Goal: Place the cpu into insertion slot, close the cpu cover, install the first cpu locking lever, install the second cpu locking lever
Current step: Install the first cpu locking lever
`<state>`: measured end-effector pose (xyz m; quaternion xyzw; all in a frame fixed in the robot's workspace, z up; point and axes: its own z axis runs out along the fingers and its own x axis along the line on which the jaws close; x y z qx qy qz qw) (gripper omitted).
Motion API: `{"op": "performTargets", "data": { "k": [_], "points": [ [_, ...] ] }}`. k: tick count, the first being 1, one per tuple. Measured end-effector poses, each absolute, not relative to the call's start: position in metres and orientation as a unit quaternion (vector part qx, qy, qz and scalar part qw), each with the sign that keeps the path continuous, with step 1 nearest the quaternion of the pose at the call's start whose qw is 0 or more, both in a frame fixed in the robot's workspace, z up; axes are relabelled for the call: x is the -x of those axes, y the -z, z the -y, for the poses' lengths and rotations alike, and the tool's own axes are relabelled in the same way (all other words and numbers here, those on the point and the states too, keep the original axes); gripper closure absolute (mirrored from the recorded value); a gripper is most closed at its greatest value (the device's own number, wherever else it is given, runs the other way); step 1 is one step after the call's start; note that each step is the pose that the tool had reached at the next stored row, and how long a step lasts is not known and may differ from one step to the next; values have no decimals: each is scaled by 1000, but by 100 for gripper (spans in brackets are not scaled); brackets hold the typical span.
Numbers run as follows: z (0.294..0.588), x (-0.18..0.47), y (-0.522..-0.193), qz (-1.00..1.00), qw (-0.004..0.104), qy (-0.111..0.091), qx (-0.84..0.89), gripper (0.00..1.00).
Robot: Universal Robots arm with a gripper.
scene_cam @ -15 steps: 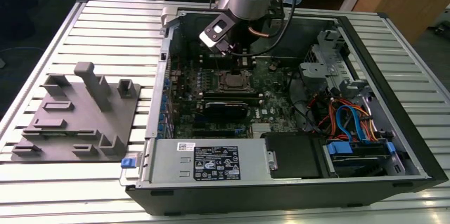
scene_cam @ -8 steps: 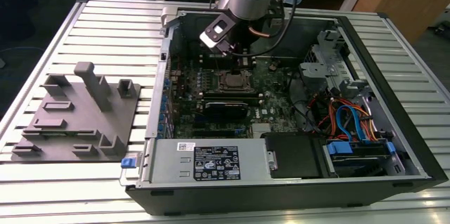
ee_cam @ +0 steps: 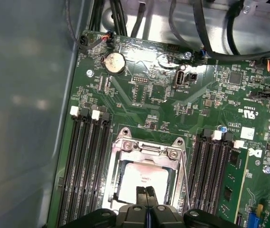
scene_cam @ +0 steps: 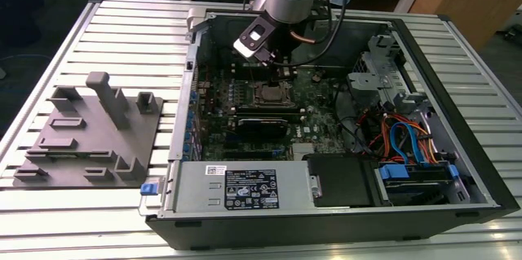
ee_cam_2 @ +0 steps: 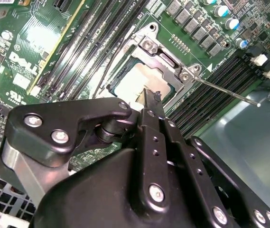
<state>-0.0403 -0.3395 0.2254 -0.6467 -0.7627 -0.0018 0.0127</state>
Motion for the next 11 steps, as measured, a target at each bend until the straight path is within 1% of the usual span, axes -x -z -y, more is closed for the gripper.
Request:
{"op": "performTargets", "data": {
  "k": [11],
  "points": [
    [339, 40, -231, 767, 13, 2, 642, 90]
  ]
}}
